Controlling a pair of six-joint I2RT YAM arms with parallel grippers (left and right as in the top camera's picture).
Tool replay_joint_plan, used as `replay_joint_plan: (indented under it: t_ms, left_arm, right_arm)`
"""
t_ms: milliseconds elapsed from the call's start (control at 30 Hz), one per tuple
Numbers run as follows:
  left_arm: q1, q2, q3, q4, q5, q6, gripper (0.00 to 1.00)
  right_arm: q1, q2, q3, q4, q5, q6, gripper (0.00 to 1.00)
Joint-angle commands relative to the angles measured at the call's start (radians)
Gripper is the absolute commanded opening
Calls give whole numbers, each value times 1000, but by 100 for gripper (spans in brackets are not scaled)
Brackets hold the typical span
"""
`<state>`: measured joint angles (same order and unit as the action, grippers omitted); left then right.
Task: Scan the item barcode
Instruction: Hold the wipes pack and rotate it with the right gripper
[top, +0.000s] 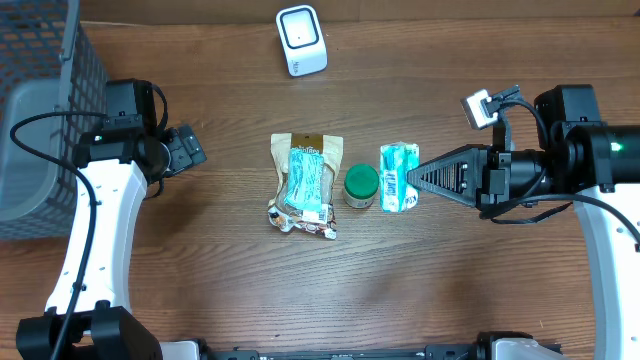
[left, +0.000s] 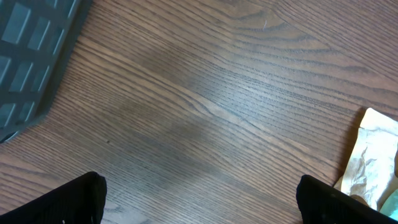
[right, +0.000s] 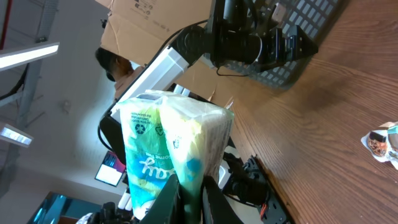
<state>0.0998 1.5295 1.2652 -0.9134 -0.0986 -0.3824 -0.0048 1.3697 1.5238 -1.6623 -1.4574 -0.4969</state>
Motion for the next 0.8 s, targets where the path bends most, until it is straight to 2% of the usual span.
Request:
replay_joint_plan:
  t_ms: [0, 767]
  left_arm:
    - [-3, -11, 9, 1, -8, 13, 100]
    - [-3, -11, 9, 2, -8, 12, 100]
  right_arm:
    - [5, -21, 21, 3, 8, 0, 8]
    - [5, -21, 21, 11, 34, -1, 8]
